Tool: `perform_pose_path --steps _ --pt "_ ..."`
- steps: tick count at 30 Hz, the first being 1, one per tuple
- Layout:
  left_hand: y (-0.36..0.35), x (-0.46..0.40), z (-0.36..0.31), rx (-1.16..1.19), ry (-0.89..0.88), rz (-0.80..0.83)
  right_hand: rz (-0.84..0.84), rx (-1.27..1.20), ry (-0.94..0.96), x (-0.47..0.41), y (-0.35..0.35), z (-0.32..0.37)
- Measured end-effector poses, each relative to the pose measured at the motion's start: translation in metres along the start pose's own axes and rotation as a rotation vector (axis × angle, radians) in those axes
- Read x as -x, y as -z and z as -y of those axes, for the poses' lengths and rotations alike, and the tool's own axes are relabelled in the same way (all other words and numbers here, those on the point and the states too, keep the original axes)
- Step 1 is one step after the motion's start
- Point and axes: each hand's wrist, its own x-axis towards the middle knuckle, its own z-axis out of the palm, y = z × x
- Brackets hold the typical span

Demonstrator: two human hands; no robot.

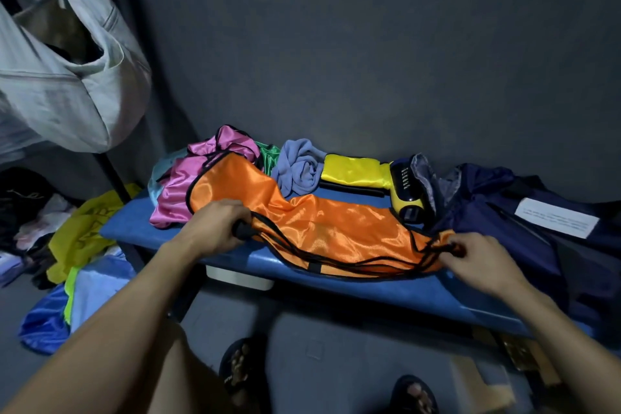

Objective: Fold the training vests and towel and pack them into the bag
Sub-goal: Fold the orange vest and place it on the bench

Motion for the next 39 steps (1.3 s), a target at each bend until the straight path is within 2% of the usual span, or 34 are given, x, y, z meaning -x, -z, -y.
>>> perform_pose_path --steps 4,6,9,11,13,15,20,23,24,25,27,28,30,33,36,39 --pt "0.000 -0.003 -0.008 0.079 -0.015 0.020 -0.297 -0.024 0.250 -0.007 0.001 0.030" --pt "0.000 -0.006 -0.016 0.134 -0.023 0.032 -0.346 -0.064 0.351 -0.016 -0.001 0.049" --pt "-0.005 -0.012 -0.027 0.168 -0.017 0.053 -0.410 -0.092 0.367 -0.040 -0.005 0.067" --pt "-0.008 -0.017 -0.030 0.140 -0.023 0.106 -0.350 -0.013 0.336 -0.061 -0.015 0.071" --pt "-0.012 -0.020 -0.028 0.105 -0.030 0.166 -0.197 0.132 0.316 -0.077 -0.030 0.074" --pt "-0.012 -0.023 -0.023 0.089 -0.028 0.200 -0.096 0.174 0.322 -0.089 -0.044 0.079" --pt "-0.011 -0.026 -0.019 0.101 -0.050 0.180 -0.081 0.132 0.305 -0.104 -0.078 0.093" --pt "-0.011 -0.027 -0.020 0.139 -0.065 0.178 0.032 0.248 0.227 -0.105 -0.092 0.098" --pt "-0.011 -0.027 -0.021 0.156 -0.068 0.173 0.008 0.274 0.226 -0.104 -0.091 0.103" --pt "-0.010 -0.028 -0.022 0.173 -0.073 0.170 -0.052 0.253 0.254 -0.101 -0.087 0.111" --pt "-0.008 -0.031 -0.024 0.199 -0.093 0.160 -0.154 0.049 0.410 -0.091 -0.079 0.133" --pt "-0.008 -0.033 -0.025 0.204 -0.102 0.156 -0.119 -0.100 0.492 -0.084 -0.076 0.146" --pt "-0.006 -0.034 -0.028 0.204 -0.121 0.148 0.082 -0.331 0.576 -0.068 -0.081 0.172" --pt "-0.004 -0.034 -0.038 0.211 -0.137 0.139 0.261 -0.499 0.516 -0.068 -0.108 0.187" --pt "-0.002 -0.030 -0.046 0.173 -0.107 0.168 0.309 -0.556 0.487 -0.080 -0.122 0.190" --pt "-0.004 -0.022 -0.036 0.056 -0.061 0.171 0.266 -0.530 0.475 -0.084 -0.127 0.190"
